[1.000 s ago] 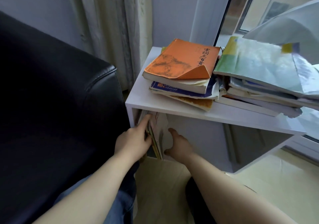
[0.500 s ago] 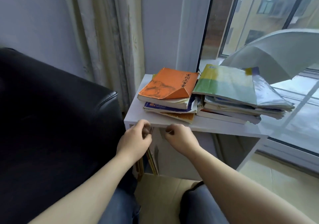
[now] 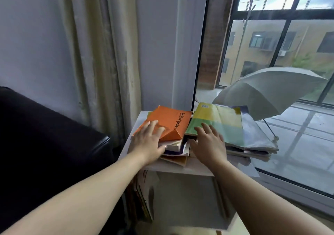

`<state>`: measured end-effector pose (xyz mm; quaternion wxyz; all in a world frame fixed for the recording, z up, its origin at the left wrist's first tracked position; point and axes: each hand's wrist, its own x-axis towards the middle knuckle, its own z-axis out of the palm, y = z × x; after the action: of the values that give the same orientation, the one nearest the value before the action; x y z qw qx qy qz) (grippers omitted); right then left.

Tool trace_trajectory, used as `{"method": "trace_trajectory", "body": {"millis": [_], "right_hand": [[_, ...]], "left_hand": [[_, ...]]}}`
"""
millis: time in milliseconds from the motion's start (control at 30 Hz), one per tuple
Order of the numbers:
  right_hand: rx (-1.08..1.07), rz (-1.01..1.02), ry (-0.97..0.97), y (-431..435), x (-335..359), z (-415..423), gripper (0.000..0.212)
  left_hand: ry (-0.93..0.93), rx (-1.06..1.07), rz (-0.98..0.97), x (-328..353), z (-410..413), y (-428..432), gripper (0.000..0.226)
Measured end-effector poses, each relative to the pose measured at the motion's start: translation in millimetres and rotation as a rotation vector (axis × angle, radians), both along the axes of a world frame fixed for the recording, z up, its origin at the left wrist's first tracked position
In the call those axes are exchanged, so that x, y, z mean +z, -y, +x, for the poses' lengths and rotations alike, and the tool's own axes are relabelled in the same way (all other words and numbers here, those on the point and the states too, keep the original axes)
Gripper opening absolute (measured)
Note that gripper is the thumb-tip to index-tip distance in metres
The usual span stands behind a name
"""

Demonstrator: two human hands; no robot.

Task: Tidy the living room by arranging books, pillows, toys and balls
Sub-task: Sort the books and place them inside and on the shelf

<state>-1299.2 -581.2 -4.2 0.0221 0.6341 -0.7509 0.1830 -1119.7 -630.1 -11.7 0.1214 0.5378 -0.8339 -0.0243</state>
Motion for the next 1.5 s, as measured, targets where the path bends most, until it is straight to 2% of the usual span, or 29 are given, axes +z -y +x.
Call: {"method": "trace_trajectory", "body": {"millis": [133, 200, 367, 600, 967, 1067, 1167, 1367, 1500], "right_hand": [[-0.029, 0.343, -0.027, 26, -4, -19, 0.068], [-0.013, 0.444, -0.105, 35, -8, -25, 0.073], [-0.043, 0.421, -0.142, 44, -11, -17, 0.075], [-0.028, 0.400, -0.147, 51, -5, -12, 0.063], [-0.018, 0.428, -0.154, 51, -2, -13, 0.065], [-0.017, 0.430, -0.139, 51, -1, -14, 0.064], [-0.017, 0.436, -0.133, 51, 2, -14, 0.066], [-0.027, 0.430, -0.135, 52, 1, -12, 0.069], [-0.084, 0.402, -0.122, 58, 0, -10, 0.071]], "left_hand": [[0.077, -0.008, 0.288, -4, -23, 24, 0.069], [0.109, 0.010, 0.347, -10, -34, 30, 0.069], [0.275, -0.036, 0.273, 0, -39, 41, 0.061], [0.488, -0.105, 0.149, 8, -43, 43, 0.053], [0.676, -0.257, 0.049, 13, -45, 49, 0.056], [0.611, -0.234, 0.076, 13, -43, 54, 0.063], [0.418, -0.159, 0.168, 18, -35, 60, 0.062], [0.177, -0.032, 0.263, 23, -24, 65, 0.047], [0.066, 0.040, 0.231, 20, -17, 63, 0.041]]}}
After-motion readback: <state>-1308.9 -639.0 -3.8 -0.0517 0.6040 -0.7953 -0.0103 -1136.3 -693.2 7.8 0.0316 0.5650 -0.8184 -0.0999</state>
